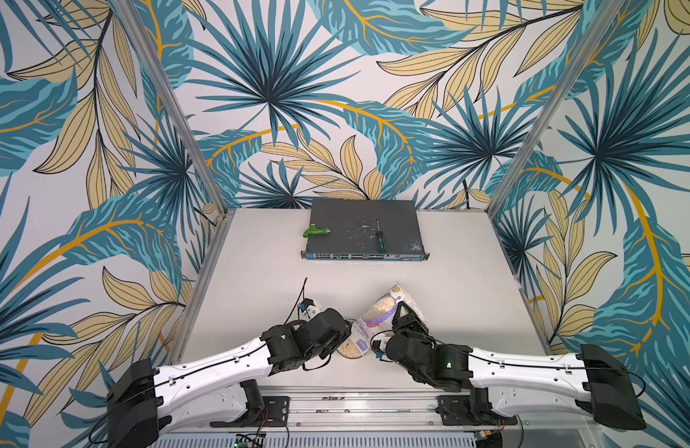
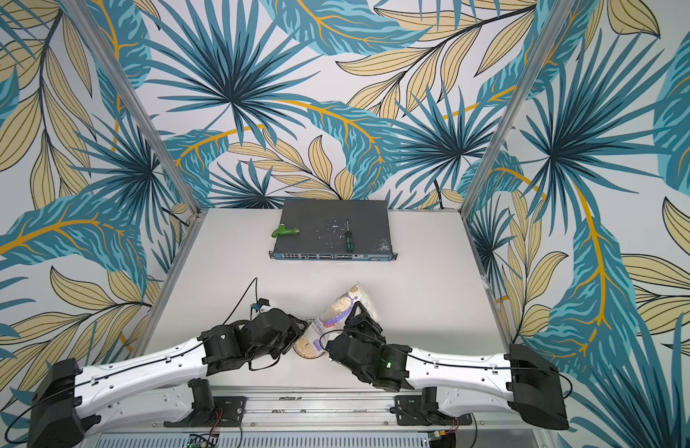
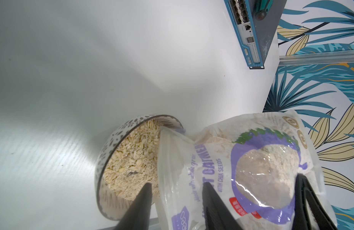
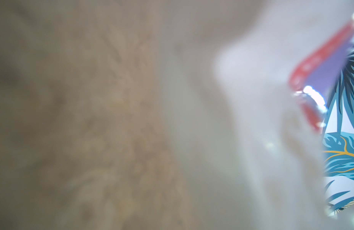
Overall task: Pour the oats into the breakfast bowl
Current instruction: Pour the oats into the bowl.
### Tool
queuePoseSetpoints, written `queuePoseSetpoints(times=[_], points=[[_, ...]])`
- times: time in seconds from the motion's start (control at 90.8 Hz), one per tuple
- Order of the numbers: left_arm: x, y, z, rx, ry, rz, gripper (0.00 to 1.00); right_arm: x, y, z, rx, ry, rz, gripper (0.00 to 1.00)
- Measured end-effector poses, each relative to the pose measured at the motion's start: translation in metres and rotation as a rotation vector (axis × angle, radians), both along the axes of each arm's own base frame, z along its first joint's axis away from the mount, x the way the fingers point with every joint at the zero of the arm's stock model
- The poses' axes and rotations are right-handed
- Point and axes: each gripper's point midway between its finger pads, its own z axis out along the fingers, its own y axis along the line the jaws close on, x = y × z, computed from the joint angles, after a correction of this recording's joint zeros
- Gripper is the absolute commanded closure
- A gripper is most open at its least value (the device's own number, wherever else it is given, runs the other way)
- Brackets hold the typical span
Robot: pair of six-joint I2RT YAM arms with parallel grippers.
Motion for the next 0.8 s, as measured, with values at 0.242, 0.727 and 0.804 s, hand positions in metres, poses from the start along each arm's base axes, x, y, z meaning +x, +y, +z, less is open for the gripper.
queuePoseSetpoints(times=[0.242,0.727,0.804], points=[[0.0,0.0,0.0,0.0,0.0,0.0,0.55,-0.001,0.002,-0.003,0.066,0.025,-0.006,1.0],[-0.001,0.001,-0.002,0.007,0.006,0.003,0.55,0.002,-0.005,-0.012,0.145,0.073,-0.055,1.0],[-0.001,0.002,-0.002,0.008,0.006,0.003,0.55,0.002,-0.007,-0.013,0.155,0.079,-0.069,1.0]])
